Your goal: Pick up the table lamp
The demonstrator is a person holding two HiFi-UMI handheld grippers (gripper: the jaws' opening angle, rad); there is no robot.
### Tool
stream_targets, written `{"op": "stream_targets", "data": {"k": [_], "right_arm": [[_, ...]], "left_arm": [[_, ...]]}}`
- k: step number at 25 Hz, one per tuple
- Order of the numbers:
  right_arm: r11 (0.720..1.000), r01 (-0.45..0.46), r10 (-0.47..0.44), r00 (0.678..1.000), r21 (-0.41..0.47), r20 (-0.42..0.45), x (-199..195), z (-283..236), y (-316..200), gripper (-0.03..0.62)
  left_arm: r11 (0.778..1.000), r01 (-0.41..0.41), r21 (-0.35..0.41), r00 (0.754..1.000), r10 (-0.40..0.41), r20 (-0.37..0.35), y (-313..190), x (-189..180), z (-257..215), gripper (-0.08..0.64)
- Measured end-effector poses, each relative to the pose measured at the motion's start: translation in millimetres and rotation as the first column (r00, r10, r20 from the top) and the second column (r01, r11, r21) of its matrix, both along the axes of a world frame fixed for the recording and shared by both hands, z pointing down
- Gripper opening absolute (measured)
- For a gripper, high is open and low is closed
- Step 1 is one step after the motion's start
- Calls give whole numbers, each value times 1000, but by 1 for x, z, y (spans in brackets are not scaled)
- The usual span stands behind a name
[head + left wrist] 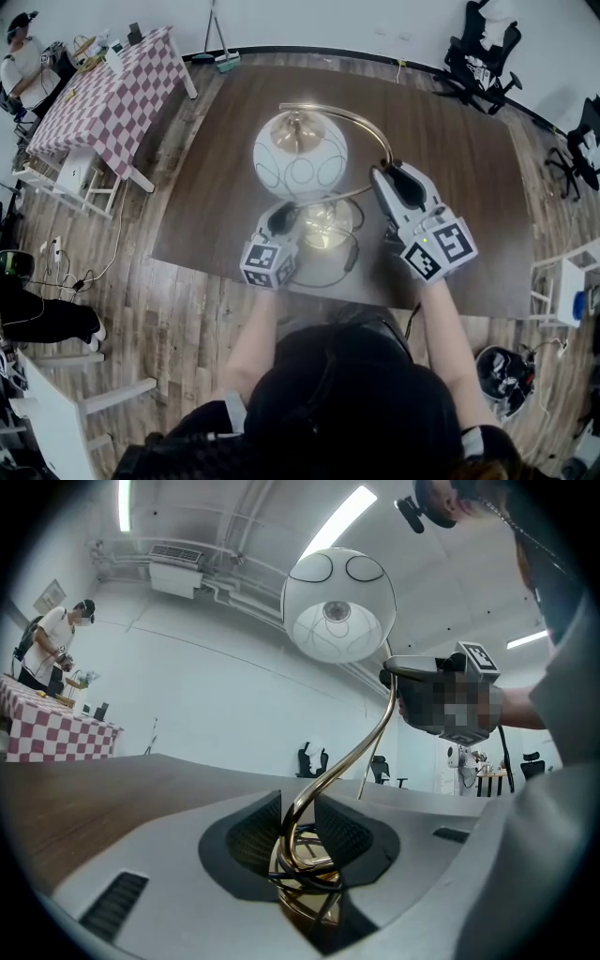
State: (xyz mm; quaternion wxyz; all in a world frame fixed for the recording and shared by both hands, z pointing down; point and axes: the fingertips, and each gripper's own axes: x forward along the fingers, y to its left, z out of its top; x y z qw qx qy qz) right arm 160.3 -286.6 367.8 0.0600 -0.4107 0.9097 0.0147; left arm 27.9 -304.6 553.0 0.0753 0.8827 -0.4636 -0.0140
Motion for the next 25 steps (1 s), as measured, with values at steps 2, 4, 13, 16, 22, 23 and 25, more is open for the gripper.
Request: {"op": "stream_targets", "data": {"k": [2, 4, 13, 16, 22, 23, 25], "right_arm": [[1000, 12, -12, 1000, 2, -5, -5, -3, -1, 100], [1000, 15, -14, 1000, 7, -14, -8, -7, -3, 80], [1000, 1, -1, 1000, 14, -9, -10, -15, -7, 34], [1000, 6, -6, 1000, 17, 3, -11, -17, -8, 34], [999, 23, -23, 1000, 27, 1, -12, -23, -8, 25], [999, 25, -25, 1000, 29, 1, -12, -22, -8, 23], [999, 27, -27, 1000, 31, 2, -12, -22, -8, 21]], "left_arm": [[1000, -5, -2, 1000, 5, -5, -1, -1, 1, 121], [1000, -9, -11, 1000, 8, -13, -1, 0, 1, 123], [999, -19, -36, 1000, 19, -5, -5, 3, 3, 107], [999, -25, -43, 1000, 24, -8, -6, 3, 4, 107], [1000, -10, -29, 1000, 11, 15, -7, 4, 2, 97], [1000, -4, -24, 1000, 5, 23, -7, 4, 2, 95], [1000, 4, -13, 999, -4, 36, -7, 4, 1, 91]]}}
